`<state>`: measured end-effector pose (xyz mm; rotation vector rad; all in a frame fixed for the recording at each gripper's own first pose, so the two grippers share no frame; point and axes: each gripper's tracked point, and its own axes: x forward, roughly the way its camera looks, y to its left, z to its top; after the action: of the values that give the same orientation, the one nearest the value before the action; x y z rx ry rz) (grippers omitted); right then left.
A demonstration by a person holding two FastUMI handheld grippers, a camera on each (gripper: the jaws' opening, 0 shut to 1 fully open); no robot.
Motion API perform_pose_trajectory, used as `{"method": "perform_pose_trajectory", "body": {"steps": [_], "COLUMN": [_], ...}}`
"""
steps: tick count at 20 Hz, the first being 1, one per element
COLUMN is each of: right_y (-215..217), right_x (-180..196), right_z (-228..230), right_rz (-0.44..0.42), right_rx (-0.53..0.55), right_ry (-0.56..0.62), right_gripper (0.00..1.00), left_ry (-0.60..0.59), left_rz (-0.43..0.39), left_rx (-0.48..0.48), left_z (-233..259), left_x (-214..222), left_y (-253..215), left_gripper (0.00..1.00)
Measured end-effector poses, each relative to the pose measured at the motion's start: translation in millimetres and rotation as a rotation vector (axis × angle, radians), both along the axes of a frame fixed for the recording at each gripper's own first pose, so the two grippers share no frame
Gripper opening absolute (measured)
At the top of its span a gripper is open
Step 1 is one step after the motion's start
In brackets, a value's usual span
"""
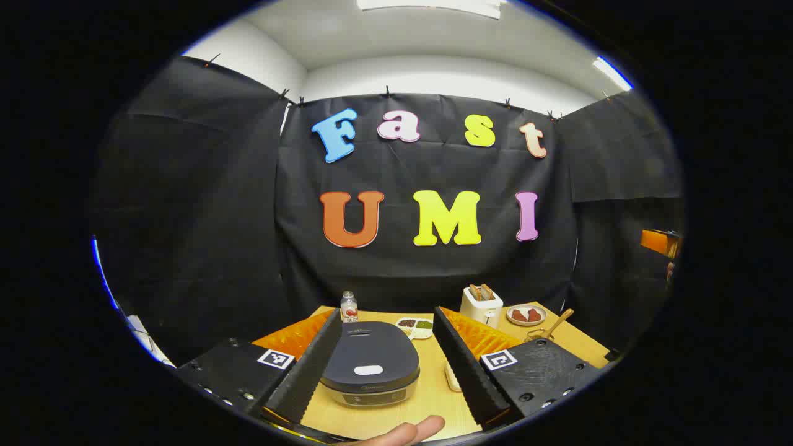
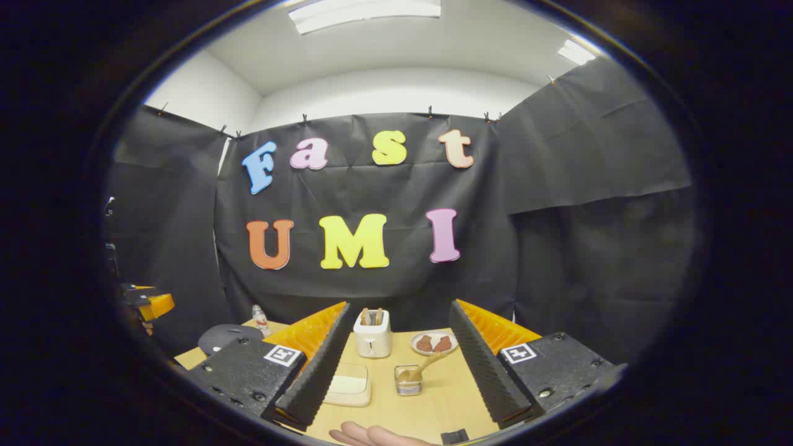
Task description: Close the left gripper, press the button to open the rice cooker; take a wooden spoon from the chopstick holder with the right hand, scoop a spoonful of rice and pour it into the rice cooker, then put the wooden spoon back into the chopstick holder.
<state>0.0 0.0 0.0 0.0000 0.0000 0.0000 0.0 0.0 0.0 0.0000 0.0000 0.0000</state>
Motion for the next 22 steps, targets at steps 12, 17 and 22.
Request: {"method": "perform_pose_trajectory", "body": {"steps": [12, 17, 22], "right_y": [-15.0, -20.5, -12.7], "right_x": [9.8, 18.2, 16.9], "right_z": [-19.1, -34.8, -62.4], "right_rz": [-0.021, -0.033, 0.025], "right_rx": [0.005, -0.002, 0.024], "right_ry": [0.028, 0.047, 0.099], "right_gripper": [1.0, 0.98, 0.98], "left_ry": [-0.05, -0.013, 0.007], "left_rz": [0.043, 0.058, 0.053], "left_rx": [0.008, 0.023, -0.02], "left_z": [5.2, -10.8, -25.7], "left_x": [6.2, 14.0, 29.6], "left_y": [11.4, 11.0, 8.8], "left_gripper": [0.94, 0.94, 0.89]}}
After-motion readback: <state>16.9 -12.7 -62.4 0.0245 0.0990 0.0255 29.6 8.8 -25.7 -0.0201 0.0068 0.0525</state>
